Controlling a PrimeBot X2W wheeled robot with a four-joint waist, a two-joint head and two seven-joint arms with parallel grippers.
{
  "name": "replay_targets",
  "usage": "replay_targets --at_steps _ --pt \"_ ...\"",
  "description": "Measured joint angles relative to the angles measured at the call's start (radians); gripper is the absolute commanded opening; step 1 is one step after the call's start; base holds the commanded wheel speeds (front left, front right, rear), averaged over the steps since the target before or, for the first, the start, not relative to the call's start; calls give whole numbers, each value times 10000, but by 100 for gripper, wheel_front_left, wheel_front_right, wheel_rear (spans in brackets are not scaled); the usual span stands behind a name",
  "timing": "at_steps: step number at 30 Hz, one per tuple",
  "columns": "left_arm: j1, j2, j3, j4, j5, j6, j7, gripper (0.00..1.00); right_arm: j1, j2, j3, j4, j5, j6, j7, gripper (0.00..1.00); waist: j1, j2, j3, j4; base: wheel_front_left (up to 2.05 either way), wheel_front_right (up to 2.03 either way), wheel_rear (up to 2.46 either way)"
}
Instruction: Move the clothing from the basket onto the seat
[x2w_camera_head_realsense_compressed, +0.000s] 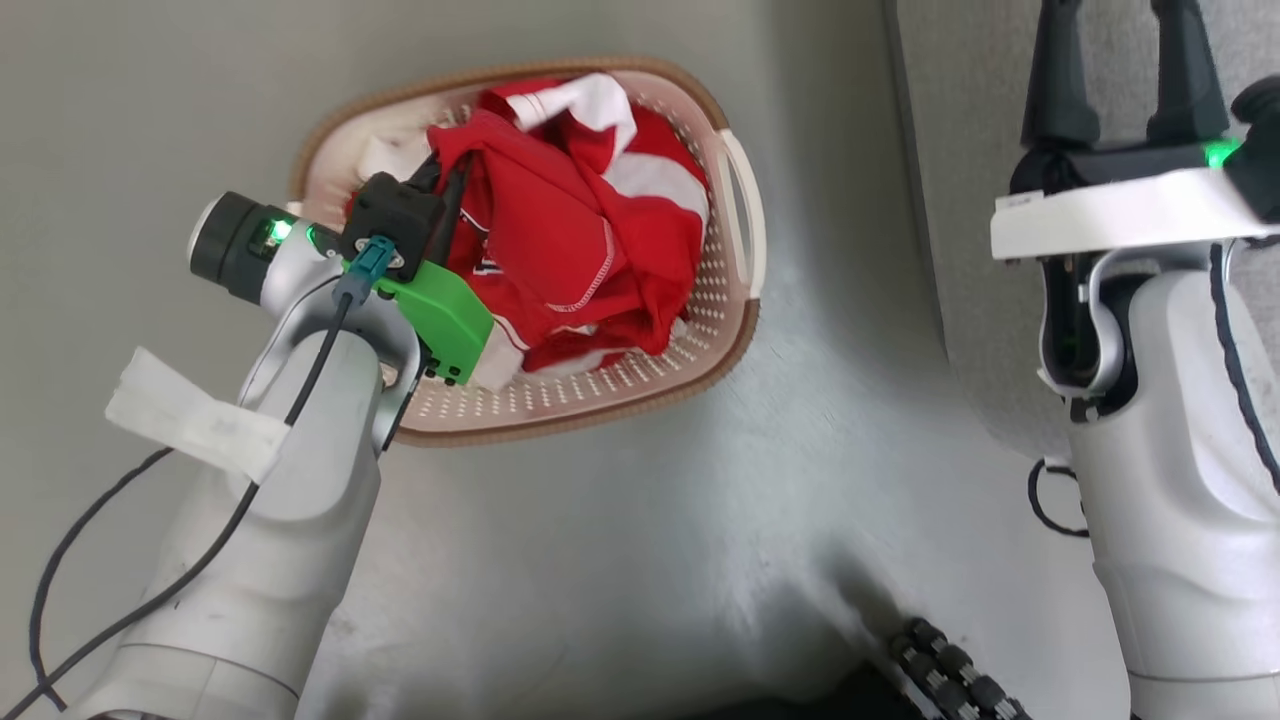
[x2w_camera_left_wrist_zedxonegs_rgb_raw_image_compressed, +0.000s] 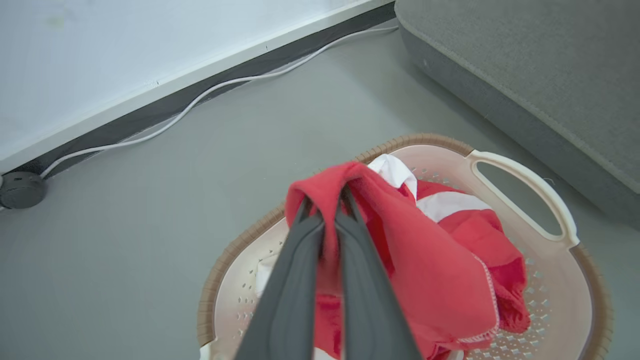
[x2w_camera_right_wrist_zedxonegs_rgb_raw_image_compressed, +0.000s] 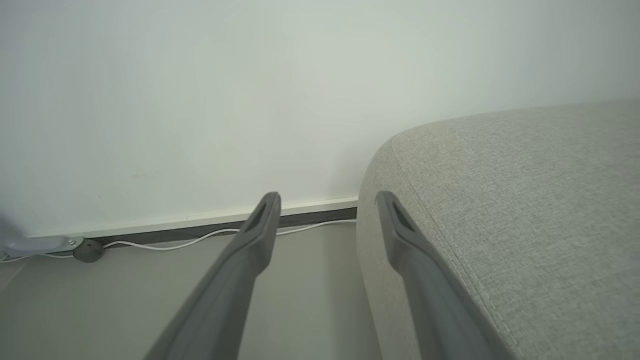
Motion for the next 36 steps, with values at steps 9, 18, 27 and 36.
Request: replay_targets --at_steps 9,18,27,36 --pt "359 -33 -15 -872 -617 -12 -23 0 639 -27 -128 594 -75 224 0 100 0 0 -1252 514 0 0 0" --pt "779 -44 -198 -1655 -1302 -25 -23 0 1213 -23 -174 1016 -79 525 0 100 -1 0 -2534 1016 0 0 0" --pt "1103 -61 -585 -2061 -1862 -92 -23 0 1882 -17 -161 1471 -178 792 2 100 -1 0 -3830 1485 0 0 0" --pt "1478 -61 -669 -2056 -2010 -100 23 0 2615 -2 56 1939 -190 1037 2 100 -1 0 -5129 1897 0 0 0"
